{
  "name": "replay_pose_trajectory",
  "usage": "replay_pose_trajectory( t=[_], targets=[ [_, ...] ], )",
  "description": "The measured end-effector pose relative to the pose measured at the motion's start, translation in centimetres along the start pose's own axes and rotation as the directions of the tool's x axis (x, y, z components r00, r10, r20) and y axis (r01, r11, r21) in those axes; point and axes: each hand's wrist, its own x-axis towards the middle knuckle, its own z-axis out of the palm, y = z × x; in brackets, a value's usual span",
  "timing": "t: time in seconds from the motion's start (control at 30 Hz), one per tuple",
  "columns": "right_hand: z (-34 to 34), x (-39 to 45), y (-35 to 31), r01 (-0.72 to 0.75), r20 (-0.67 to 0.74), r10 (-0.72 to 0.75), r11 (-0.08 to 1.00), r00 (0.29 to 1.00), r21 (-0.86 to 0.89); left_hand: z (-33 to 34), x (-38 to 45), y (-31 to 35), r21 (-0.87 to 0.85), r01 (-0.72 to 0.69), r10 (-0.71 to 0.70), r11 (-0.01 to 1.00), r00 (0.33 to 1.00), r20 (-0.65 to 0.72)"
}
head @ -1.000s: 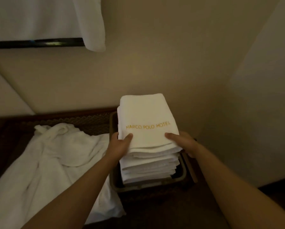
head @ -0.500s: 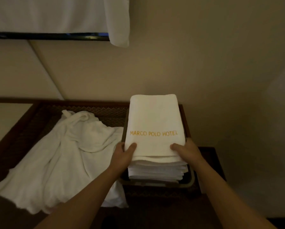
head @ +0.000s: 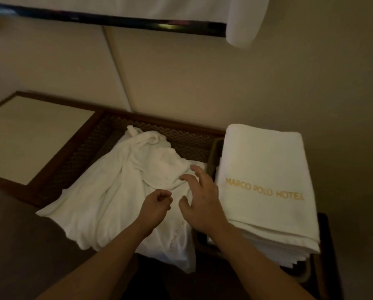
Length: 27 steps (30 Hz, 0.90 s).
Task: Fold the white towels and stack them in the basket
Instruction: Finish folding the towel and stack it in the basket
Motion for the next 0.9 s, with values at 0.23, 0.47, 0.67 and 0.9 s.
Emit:
replay_pose_trajectory(
  t=[0.23,0.47,0.67,0.9],
  targets=[
    [11.1,9.4,2.9,-0.407,0.194,0.379,0.904,0.905,0.133,-5.3,11.5,-1.2,0.076,0.028,-0.034,0.997,0.997,0.072],
    [18.0,17.2,9.5,-0.688,0.274,0.699,0.709,0.66,-0.152,-8.6,22.0,-1.5,0.146,0.013,-0.041,0.989,0.98,0.195],
    [20.4,21.1,13.4,-0.657,0.153,0.827,0.528,0.54,-0.538,-9.2,28.1,-1.6,0.211,-0.116,0.026,0.971,0.922,0.386],
    [21.3,17.8,8.3,-0.396,0.089,0.467,0.823,0.88,-0.407,-11.2,28.7,-0.8,0.269,-0.448,0.298,0.853,0.84,0.454]
  ],
)
